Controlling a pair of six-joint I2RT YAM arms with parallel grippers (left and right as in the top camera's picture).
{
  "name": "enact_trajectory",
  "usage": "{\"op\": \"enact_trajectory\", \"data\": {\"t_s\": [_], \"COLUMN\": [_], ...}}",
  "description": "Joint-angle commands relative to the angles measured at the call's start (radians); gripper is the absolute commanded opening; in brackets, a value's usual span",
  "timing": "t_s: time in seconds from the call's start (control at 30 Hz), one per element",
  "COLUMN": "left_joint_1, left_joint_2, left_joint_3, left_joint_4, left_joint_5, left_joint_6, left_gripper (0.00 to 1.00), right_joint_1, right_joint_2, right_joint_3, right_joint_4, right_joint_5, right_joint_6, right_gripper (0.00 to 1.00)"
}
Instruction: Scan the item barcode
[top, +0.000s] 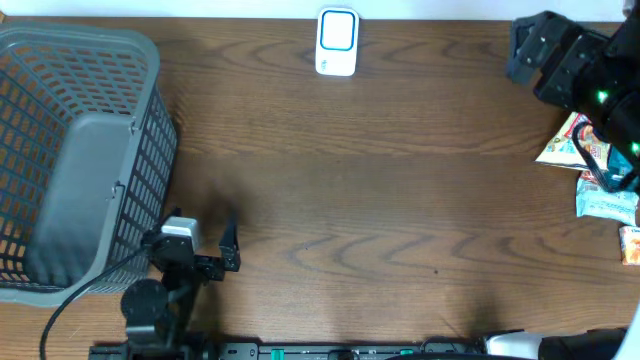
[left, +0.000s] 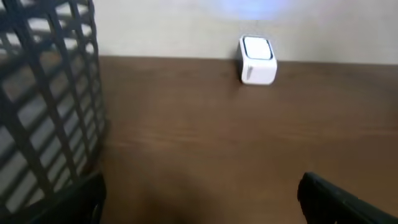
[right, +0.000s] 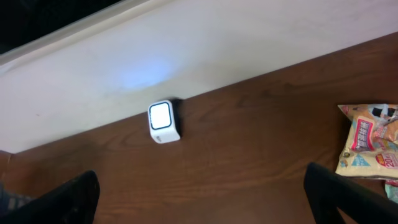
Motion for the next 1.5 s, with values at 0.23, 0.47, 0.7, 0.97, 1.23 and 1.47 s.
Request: {"op": "enact_trajectory", "data": {"t_s": [0.23, 0.47, 0.7, 0.97, 1.23, 1.47], "left_joint_1": [-0.003, -0.003, -0.003, -0.003, -0.003, -0.003], "left_joint_2": [0.002, 0.002, 0.002, 0.002, 0.002, 0.002], "left_joint_3": [0.000, 0.000, 0.000, 0.000, 0.000, 0.000], "left_joint_4": [-0.144, -0.342, -0.521, -0.542, -0.542, -0.542], "left_joint_5": [0.023, 0.023, 0.023, 0.023, 0.023, 0.023], "left_joint_6": [-0.005, -0.005, -0.005, -0.005, -0.005, -0.005], "left_gripper": [0.98, 0.98, 0.98, 0.98, 0.98, 0.98], "right_joint_1": [0.005, 0.004, 0.004, 0.003, 0.002, -0.039], "right_joint_2": [-0.047, -0.047, -0.047, -0.047, -0.094, -0.271], "right_joint_3": [0.007, 0.007, 0.007, 0.006, -0.012, -0.232], "right_joint_4": [-0.029, -0.031, -0.031, -0.094, -0.045, 0.079], "right_joint_5": [-0.062, -0.062, -0.062, -0.005, 0.058, 0.059], "right_joint_6": [0.014, 0.014, 0.014, -0.001, -0.001, -0.001], "right_gripper": [0.99, 0.99, 0.99, 0.99, 0.99, 0.99]}}
